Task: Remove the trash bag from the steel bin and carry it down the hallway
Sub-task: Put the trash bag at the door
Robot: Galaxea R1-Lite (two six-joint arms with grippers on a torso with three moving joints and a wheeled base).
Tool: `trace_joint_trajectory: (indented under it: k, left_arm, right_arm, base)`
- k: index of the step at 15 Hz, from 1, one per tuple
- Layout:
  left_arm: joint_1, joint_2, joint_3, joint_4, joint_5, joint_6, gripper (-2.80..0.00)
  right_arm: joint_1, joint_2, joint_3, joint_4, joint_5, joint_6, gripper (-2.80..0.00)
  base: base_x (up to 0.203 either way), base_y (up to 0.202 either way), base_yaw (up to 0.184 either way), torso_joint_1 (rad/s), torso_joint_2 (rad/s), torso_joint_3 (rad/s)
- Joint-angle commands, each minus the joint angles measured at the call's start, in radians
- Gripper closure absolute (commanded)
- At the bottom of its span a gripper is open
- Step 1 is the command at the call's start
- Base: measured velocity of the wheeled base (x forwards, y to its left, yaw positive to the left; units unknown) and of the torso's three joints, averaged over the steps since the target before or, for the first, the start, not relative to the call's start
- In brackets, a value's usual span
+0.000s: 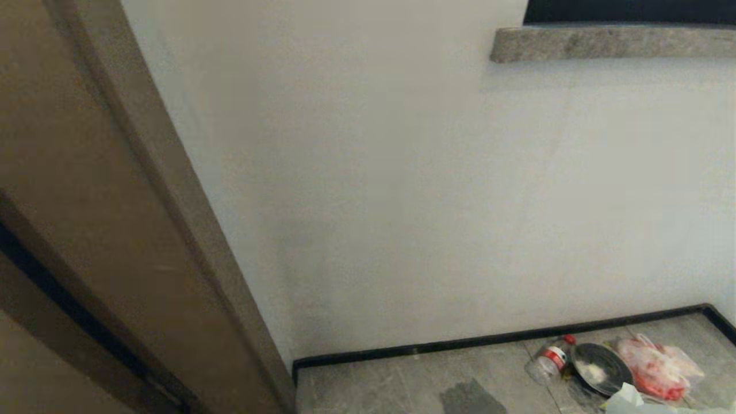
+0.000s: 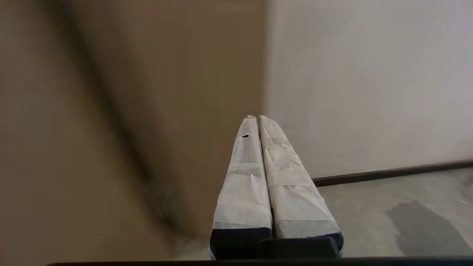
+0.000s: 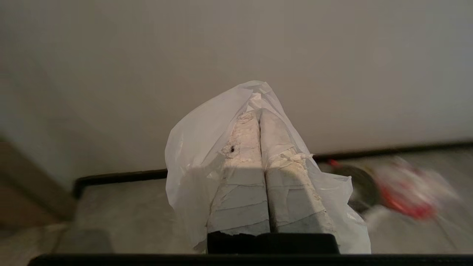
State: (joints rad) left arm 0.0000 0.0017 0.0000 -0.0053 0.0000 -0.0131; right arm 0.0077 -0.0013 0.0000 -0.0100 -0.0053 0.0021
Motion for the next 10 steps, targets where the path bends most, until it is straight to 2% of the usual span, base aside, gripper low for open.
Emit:
trace_joint_trajectory:
  k: [1,4,10]
  left_arm:
    - [0.000,0.000,0.000,-0.001,0.000,-0.001,0.00]
    - [0.000,0.000,0.000,-0.001,0.000,-0.001,0.00]
    - [0.000,0.000,0.000,-0.001,-0.002,0.001,0.00]
  right_arm:
    - [0.000,0.000,0.000,0.001,0.000,0.001,0.00]
    - [0.000,0.000,0.000,0.001,-0.001,0.002,0.00]
    - [0.000,0.000,0.000,0.001,0.000,0.003,0.00]
  base:
    - [-0.001,-0.013,0.167,0.006,0.00,0.004]
    - [0.000,-0.006,0.106,0.005,0.00,0.002]
    - [0.000,0.000,0.000,0.001,0.00,-0.029]
